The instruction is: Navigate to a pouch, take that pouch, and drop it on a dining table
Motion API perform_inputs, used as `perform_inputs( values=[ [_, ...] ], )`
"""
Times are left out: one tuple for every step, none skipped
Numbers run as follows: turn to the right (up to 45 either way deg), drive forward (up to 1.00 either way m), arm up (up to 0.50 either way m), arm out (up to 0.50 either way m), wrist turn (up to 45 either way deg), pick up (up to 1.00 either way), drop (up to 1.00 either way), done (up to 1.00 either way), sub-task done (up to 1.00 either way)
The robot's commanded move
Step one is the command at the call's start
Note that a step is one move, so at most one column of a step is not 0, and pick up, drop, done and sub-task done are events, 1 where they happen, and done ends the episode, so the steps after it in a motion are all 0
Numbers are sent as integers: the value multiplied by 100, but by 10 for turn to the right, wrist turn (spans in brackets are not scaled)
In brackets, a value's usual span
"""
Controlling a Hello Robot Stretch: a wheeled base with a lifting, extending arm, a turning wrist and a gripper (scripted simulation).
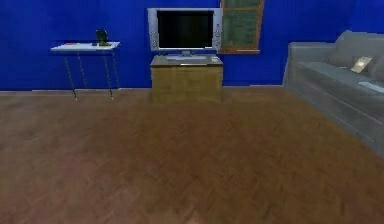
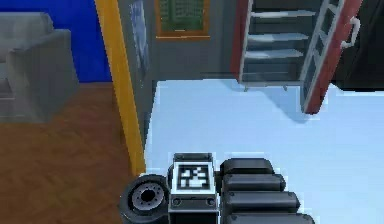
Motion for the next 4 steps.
perform_inputs(
  values=[
    [0,50,0,0,0,0,0,0,0],
    [-180,0,0,0,0,0,0,0,0],
    [0,5,0,0,0,0,0,0,0],
    [-180,0,0,0,0,0,0,0,0]
  ],
)
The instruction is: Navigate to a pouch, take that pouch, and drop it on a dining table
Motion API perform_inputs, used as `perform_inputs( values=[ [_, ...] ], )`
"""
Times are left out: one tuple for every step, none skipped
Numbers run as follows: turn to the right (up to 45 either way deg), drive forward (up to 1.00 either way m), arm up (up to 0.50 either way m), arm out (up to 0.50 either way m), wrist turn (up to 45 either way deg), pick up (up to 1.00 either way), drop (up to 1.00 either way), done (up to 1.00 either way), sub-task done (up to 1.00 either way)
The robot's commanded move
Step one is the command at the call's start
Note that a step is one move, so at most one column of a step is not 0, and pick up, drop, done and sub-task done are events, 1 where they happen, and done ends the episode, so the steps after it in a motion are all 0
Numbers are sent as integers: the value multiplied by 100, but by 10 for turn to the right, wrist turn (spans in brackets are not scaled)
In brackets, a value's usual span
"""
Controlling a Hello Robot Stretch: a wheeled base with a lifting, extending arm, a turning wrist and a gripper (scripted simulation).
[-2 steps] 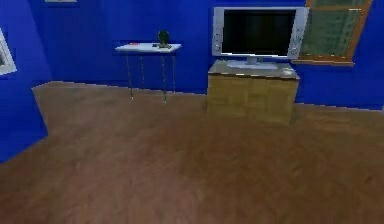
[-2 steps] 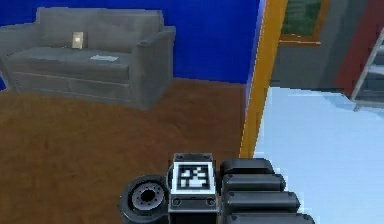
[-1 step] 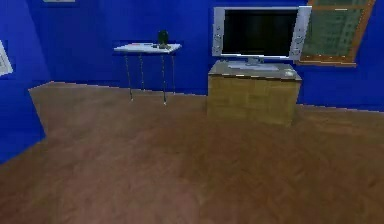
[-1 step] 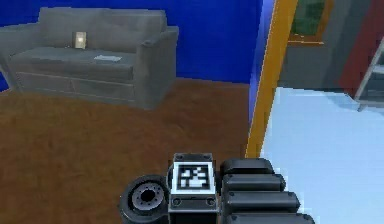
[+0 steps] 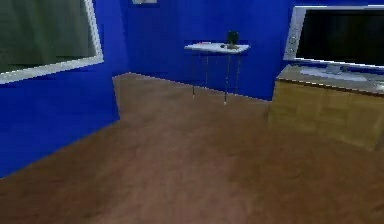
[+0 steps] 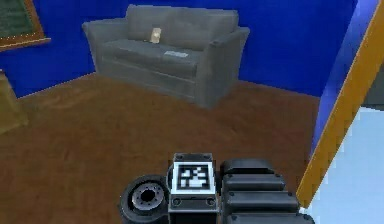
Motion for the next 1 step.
perform_inputs(
  values=[
    [0,100,0,0,0,0,0,0,0]
  ],
)
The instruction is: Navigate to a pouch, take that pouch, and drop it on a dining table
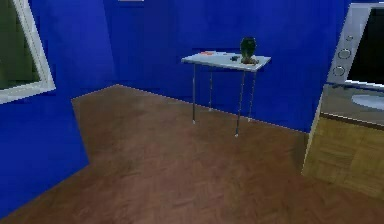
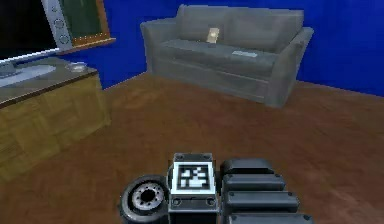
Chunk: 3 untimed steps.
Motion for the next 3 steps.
perform_inputs(
  values=[
    [-30,0,0,0,0,0,0,0,0],
    [0,100,0,0,0,0,0,0,0],
    [0,75,0,0,0,0,0,0,0]
  ],
)
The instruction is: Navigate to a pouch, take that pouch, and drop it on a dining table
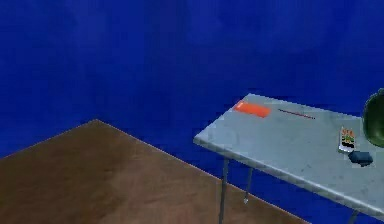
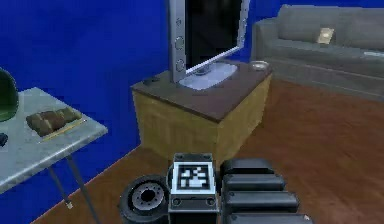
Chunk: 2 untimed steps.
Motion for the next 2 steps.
perform_inputs(
  values=[
    [450,0,0,0,0,0,0,0,0],
    [270,0,0,0,0,0,0,0,0]
  ],
)
